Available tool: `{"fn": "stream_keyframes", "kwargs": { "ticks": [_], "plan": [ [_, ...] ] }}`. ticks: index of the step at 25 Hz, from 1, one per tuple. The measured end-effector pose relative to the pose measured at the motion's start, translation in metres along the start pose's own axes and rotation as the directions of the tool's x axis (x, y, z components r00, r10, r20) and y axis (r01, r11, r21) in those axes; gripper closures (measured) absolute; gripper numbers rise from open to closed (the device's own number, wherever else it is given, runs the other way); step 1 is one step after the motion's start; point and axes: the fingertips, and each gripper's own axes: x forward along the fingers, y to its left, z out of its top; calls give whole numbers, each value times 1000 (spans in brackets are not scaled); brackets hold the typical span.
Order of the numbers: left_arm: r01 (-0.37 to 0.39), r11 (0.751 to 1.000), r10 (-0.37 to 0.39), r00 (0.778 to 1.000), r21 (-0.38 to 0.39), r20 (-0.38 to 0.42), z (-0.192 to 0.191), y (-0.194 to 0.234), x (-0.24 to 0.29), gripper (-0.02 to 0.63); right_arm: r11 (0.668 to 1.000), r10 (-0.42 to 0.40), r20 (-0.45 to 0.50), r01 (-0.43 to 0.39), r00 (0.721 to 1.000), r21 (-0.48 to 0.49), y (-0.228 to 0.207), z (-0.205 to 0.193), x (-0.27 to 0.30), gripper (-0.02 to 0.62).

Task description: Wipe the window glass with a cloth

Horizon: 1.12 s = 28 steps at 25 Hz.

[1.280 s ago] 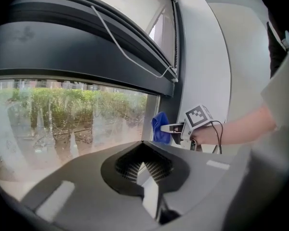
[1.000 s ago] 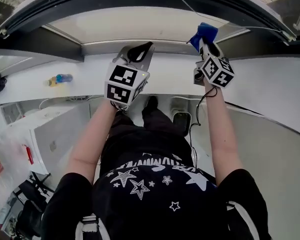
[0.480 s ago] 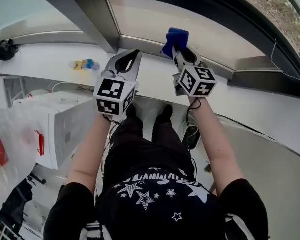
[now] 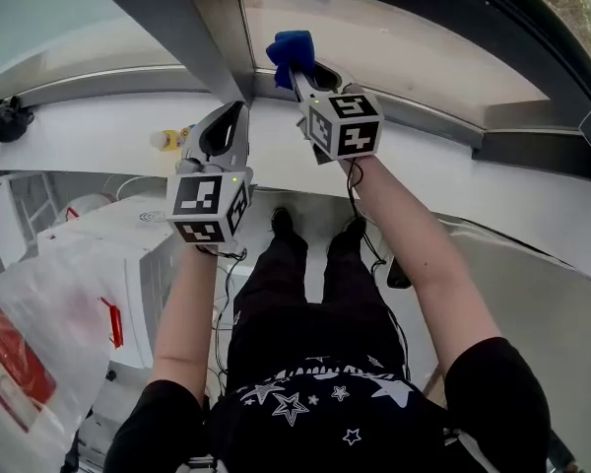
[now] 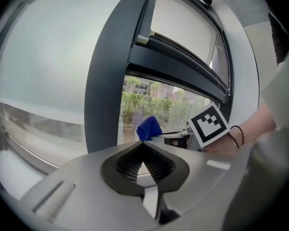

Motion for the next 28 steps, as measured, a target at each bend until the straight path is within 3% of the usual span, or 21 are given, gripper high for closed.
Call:
{"fn": "stream_keyframes", "kwargs": {
  "ticks": [8, 13, 21, 28],
  "plan": [
    [16, 999, -18, 999, 27, 48, -3, 11, 17, 598, 1000, 17, 20, -17, 1000, 24, 13, -1, 44, 520],
    [1, 999, -2, 1000, 44, 26, -16, 12, 27, 598, 999, 28, 25, -27, 999, -20, 2, -1, 50, 520],
    [-16, 999, 16, 1000, 28, 0, -32, -22, 52, 598, 996, -90, 74, 87, 993, 33, -74, -9, -2, 520],
    [45, 996, -45, 999, 79, -5, -21, -113, 86, 598, 973, -207, 80, 197, 975, 116, -168, -34, -77, 520]
  ]
}}
